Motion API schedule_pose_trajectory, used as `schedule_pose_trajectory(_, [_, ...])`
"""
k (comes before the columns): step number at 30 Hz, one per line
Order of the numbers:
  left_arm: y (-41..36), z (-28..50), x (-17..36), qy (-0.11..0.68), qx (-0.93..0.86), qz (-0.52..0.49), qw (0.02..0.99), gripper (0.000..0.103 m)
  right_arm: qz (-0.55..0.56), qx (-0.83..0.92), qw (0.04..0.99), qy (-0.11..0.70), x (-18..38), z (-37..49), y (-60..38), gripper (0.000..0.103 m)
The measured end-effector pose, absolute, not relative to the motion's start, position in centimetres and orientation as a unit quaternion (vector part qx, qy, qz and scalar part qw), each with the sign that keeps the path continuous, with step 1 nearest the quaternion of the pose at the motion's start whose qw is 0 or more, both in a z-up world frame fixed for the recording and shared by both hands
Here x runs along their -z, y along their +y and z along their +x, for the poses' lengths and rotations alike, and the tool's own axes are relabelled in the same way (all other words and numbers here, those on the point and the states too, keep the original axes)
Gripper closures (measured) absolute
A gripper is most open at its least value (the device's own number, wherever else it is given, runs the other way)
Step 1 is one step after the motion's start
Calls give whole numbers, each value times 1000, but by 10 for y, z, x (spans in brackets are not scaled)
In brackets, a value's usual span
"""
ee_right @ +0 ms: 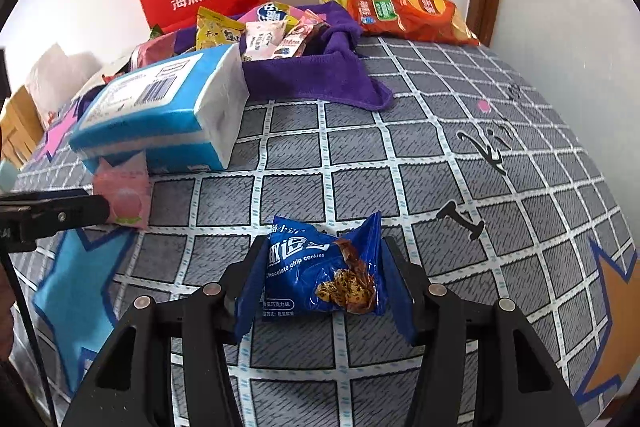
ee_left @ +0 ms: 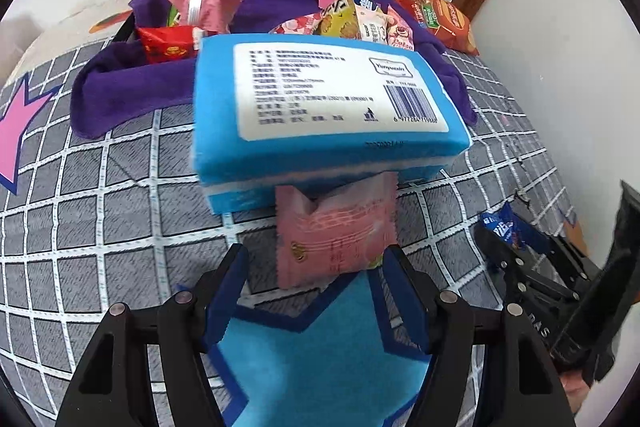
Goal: Organize snacks
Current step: 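Grasp the blue cookie packet with the right tool while the left tool grasps the pink packet, then carry the blue cookie packet and pink packet over the purple towel with both tools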
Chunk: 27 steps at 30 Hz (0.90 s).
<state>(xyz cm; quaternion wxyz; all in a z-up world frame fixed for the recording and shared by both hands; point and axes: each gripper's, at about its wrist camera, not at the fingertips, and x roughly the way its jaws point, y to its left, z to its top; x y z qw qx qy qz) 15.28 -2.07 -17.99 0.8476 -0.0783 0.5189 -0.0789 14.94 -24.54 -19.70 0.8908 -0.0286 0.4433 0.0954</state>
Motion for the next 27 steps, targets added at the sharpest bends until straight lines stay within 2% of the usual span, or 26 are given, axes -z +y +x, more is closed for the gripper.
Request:
schedule_pose_trajectory(5, [-35, 159, 183, 511, 71, -56, 855, 36, -15, -101, 893, 437, 199, 148, -252, 46])
schedule_pose_trajectory(13, [-42, 170, 185, 508, 44, -87, 856, 28, -8, -104, 893, 437, 199, 149, -254, 46])
schedule_pose_trajectory(20, [-55, 175, 187, 508, 18, -60, 859, 27, 10, -115, 893, 436, 199, 149, -258, 44])
schedule_pose_trajectory(27, [-56, 175, 187, 509, 11, -40, 860, 40, 3, -112, 893, 437, 199, 149, -256, 44])
